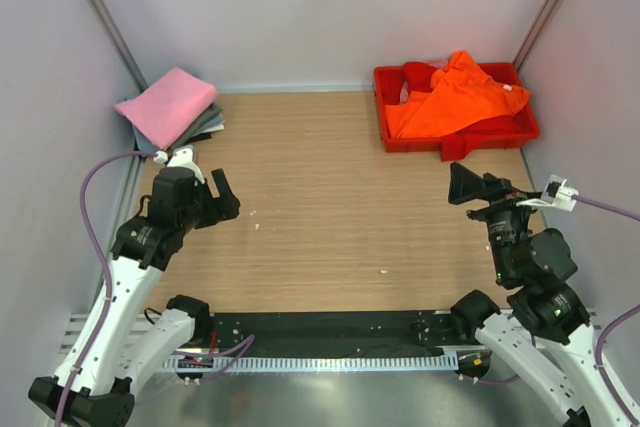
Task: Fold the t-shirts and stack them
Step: Grab the tshirt from the pile
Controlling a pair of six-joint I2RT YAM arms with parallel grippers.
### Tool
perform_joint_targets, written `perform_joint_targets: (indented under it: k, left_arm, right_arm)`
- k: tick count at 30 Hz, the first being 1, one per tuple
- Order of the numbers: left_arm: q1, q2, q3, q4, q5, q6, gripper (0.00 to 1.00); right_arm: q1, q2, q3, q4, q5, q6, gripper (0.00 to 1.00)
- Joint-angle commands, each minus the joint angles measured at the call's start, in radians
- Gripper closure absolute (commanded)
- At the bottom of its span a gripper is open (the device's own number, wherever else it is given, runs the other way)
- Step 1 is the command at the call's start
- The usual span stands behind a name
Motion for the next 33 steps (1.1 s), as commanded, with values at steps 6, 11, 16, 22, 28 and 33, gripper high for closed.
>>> perform_joint_targets:
  k: [6,11,16,22,28,33]
  left_arm:
    - [-0.006,0.016,0.004,0.006,-0.007,-0.009,0.15]
    - [-0.004,0.017,0.005,0.006,-0.008,-0.009,0.15]
    - [-0.004,0.017,0.002,0.007,-0.01,-0.009,0.15]
    - [-0.004,0.031,0.005,0.007,-0.008,-0.009,0.15]
    - [-0.004,0.034,0.005,0.004,-0.019,-0.012,0.15]
    - [-0.004,0.039,0.005,0.006,-0.016,-0.012,0.15]
  right_arm:
    - [-0.008,0.487,0.373,-0.184,0.388,-0.217,0.0]
    - [-0.429,0.967,0.749,-0.401,-0.072,-0.183,0.07]
    - [-0.741,1.265,0.915,-0.409,-0.473,-0.083,0.17]
    - [-0.807,1.546,1.087,-0.406,-0.585,-0.064,0.18]
    - [-0.836,1.69,1.145,-0.37,-0.628,-0.028,0.22]
    - [-0.836,1.759,1.19,-0.351,-0.615,-0.02,0.24]
